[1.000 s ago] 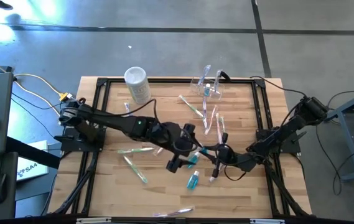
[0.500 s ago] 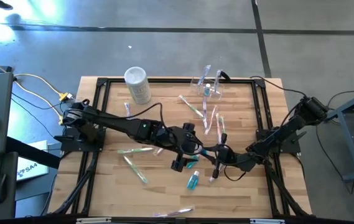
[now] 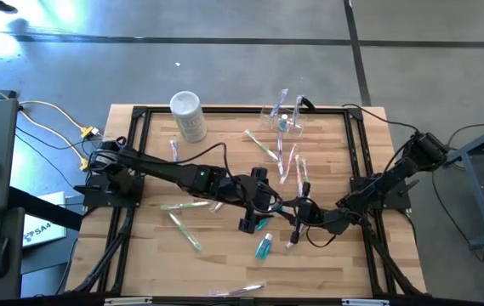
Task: Pick & Place toothbrushing station
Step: Put the blue mouthwash into the transparent organizer
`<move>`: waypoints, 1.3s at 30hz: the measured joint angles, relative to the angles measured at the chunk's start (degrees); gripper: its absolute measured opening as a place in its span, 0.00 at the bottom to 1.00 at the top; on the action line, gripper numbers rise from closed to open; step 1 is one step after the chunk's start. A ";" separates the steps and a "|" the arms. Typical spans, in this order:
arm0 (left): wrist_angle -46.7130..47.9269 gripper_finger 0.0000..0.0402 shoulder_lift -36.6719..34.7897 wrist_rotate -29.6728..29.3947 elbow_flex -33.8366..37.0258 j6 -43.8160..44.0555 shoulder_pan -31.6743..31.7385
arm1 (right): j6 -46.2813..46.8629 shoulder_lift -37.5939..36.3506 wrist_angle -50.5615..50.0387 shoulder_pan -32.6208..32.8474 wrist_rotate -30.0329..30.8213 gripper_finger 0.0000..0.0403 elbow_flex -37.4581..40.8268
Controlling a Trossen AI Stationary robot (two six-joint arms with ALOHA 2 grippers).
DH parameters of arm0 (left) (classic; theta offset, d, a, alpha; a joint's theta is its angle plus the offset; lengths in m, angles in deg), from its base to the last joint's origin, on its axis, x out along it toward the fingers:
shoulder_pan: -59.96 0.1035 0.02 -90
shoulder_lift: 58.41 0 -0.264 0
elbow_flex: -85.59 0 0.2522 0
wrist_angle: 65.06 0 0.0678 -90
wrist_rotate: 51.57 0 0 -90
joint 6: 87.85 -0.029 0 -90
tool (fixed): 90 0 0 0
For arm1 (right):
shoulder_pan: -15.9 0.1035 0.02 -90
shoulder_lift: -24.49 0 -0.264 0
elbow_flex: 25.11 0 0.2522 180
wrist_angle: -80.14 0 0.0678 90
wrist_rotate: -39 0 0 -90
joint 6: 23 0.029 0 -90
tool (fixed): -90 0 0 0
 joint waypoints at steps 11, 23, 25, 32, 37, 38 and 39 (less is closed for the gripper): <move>0.24 0.28 0.00 0.30 0.00 -0.12 0.06 | -0.05 0.00 -0.18 0.00 -0.37 0.14 0.00; 0.63 0.22 0.00 0.61 0.02 -1.73 0.02 | 0.14 0.02 -0.33 0.47 1.87 0.37 0.00; 0.51 0.22 0.00 0.55 0.02 -1.73 0.00 | -0.05 0.02 -0.35 1.35 5.55 0.47 0.00; 4.72 0.22 -0.03 -4.95 -1.37 -4.92 0.76 | -3.21 0.00 -0.07 7.23 26.15 0.73 0.00; 11.74 0.22 -0.17 -6.74 -7.16 -5.07 5.51 | -7.43 0.00 0.10 11.49 39.74 0.79 -0.01; 12.34 0.22 -0.17 -6.72 -8.16 -5.05 7.11 | -8.27 0.00 0.14 11.97 39.48 0.79 -0.02; 12.93 0.22 -0.11 -6.16 -9.11 -4.99 8.86 | -9.11 -0.04 0.33 12.24 38.83 0.79 -0.02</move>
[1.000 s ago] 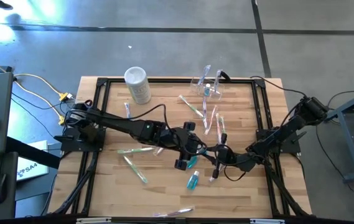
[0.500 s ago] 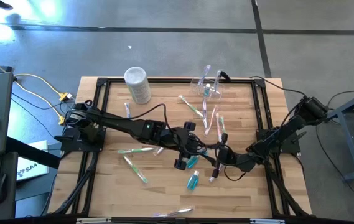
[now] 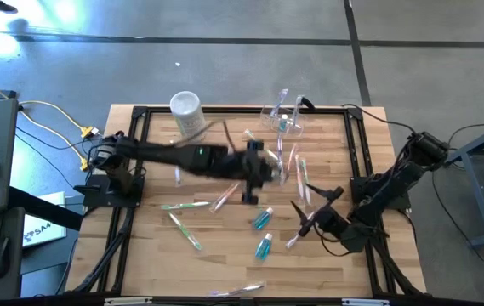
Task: Pick & Place toothbrushing station
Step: Put the blue mouthwash into the transparent organizer
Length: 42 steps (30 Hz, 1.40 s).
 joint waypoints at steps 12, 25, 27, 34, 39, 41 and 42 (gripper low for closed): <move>-6.92 0.22 6.29 16.05 -5.27 13.85 24.46 | 9.16 -0.21 -1.53 4.79 0.71 0.78 0.02; -20.46 0.22 16.97 20.31 -5.32 14.01 31.77 | 18.29 -0.09 -1.66 10.49 0.34 0.78 0.02; -21.04 0.22 17.86 20.28 -5.27 14.01 32.48 | 19.10 0.03 -2.00 10.71 -0.38 0.78 0.02; -21.78 0.22 18.89 19.63 -5.30 14.21 33.60 | 19.38 0.15 -2.18 10.76 -2.67 0.78 0.02; -21.86 0.22 18.93 19.24 -5.30 14.25 33.50 | 18.45 0.15 -2.29 10.75 -2.32 0.78 0.02; -21.09 0.22 18.93 19.26 -5.30 15.01 33.49 | 17.59 0.15 -2.29 10.75 -2.23 0.78 0.02; -20.65 0.22 18.93 19.31 -5.30 15.61 33.47 | 17.02 0.15 -2.29 10.73 -2.21 0.78 0.02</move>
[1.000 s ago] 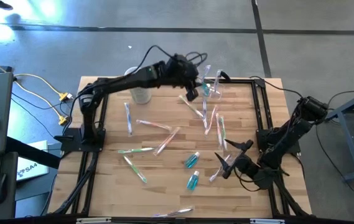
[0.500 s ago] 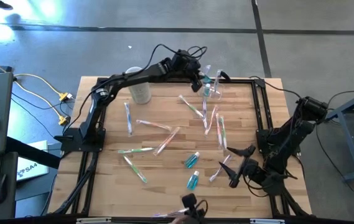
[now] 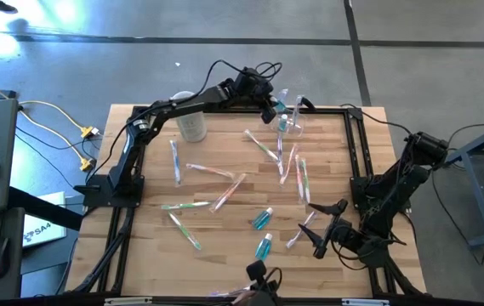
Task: Pick & Place toothbrushing station
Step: Put the blue mouthwash into the transparent organizer
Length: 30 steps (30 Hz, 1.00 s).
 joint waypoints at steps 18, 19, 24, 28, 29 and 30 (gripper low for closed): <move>-0.63 0.22 4.12 -2.80 0.02 1.16 -1.49 | -3.91 0.00 0.00 -0.89 -0.14 0.78 0.00; -1.14 0.22 4.28 -3.51 0.01 1.29 -1.49 | -3.90 0.00 -0.02 -0.90 -0.25 0.78 0.00; -0.98 0.22 4.50 -3.97 0.00 1.36 -1.11 | -3.89 0.00 0.02 -0.89 -0.44 0.78 0.00; -0.65 0.22 4.50 -4.10 0.00 1.15 -1.11 | -3.42 0.00 0.02 -0.89 -0.46 0.78 0.00; -0.32 0.22 4.50 -4.26 0.00 0.97 -1.11 | -3.30 0.00 0.02 -0.89 -0.47 0.78 0.00; 0.03 0.22 4.50 -4.60 0.00 0.78 -1.11 | -3.07 0.00 0.02 -0.89 -0.58 0.78 0.00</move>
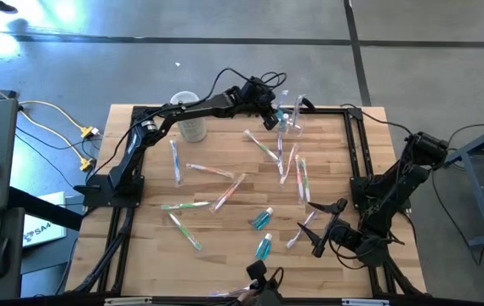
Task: Pick & Place toothbrushing station
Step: Put the blue mouthwash into the transparent organizer
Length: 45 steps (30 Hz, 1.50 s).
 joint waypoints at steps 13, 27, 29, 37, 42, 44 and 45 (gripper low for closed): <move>4.31 0.22 0.00 -2.21 0.00 -0.86 -0.04 | 0.70 0.00 0.00 0.00 -0.05 0.78 0.00; 7.47 0.22 0.00 -9.47 0.00 2.30 -1.61 | 0.25 0.00 -0.20 0.00 -0.05 0.78 0.00; 7.99 0.22 0.00 -9.54 0.00 2.32 -1.60 | 0.25 0.00 -0.20 0.00 -0.05 0.78 0.00; 10.07 0.22 0.00 -9.71 0.00 4.27 -1.62 | 0.27 0.00 -0.24 0.00 -0.07 0.78 0.00; 10.68 0.22 0.00 -9.78 0.00 4.83 -1.62 | 0.26 0.00 -0.24 0.00 -0.07 0.78 0.00; 10.77 0.22 0.00 -9.78 0.00 5.12 -1.62 | 0.25 0.00 -0.26 0.00 -0.07 0.78 0.00; 10.82 0.22 0.00 -9.78 0.00 5.12 -1.62 | 0.25 0.00 -0.26 0.00 -0.07 0.78 0.00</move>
